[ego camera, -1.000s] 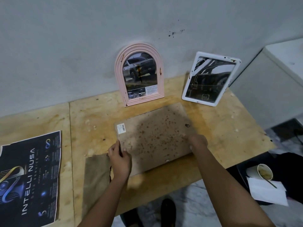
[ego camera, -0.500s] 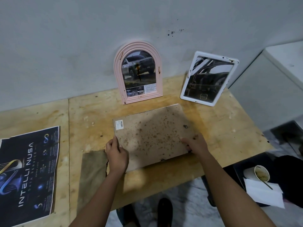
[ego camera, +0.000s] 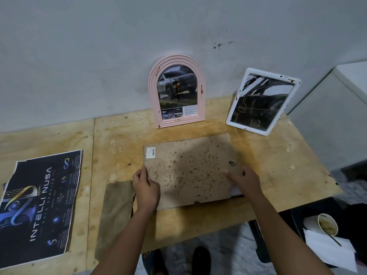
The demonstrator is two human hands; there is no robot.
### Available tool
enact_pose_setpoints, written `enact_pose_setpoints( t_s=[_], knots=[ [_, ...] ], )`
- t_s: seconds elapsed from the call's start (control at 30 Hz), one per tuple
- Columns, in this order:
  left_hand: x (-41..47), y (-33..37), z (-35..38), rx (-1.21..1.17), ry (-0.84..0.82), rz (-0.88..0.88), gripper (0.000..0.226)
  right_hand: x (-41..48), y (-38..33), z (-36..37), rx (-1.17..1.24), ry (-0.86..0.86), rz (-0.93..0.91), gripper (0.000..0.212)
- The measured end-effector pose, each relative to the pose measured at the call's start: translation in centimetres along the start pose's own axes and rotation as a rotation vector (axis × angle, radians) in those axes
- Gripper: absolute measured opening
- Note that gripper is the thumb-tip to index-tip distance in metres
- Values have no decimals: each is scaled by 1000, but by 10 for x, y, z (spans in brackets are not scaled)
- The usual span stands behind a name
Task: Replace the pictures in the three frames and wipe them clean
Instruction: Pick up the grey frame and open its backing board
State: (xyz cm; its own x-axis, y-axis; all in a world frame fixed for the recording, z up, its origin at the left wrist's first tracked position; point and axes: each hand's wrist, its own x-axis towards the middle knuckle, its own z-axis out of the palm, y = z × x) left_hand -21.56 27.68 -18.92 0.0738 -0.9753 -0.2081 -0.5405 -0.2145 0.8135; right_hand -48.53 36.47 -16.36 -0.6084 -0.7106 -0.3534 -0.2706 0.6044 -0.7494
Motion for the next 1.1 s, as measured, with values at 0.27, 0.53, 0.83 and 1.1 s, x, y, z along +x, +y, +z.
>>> enact_pose_setpoints(
  t_s=[0.27,0.53,0.83,1.1],
  knots=[
    [1,-4,-2,0,-20,11,52,12,8,-7,289,-236,146,78],
    [-13,-13,-12,133,93,55,35,-7,2,-2,933,-134,216,6],
    [-19,-20,-12,185,90,65,32,-74,-12,54,1389,-285,255,84],
    [-42,-27,-19,203,64,111,32,-84,-27,78,1182,-100,421,60]
  ],
)
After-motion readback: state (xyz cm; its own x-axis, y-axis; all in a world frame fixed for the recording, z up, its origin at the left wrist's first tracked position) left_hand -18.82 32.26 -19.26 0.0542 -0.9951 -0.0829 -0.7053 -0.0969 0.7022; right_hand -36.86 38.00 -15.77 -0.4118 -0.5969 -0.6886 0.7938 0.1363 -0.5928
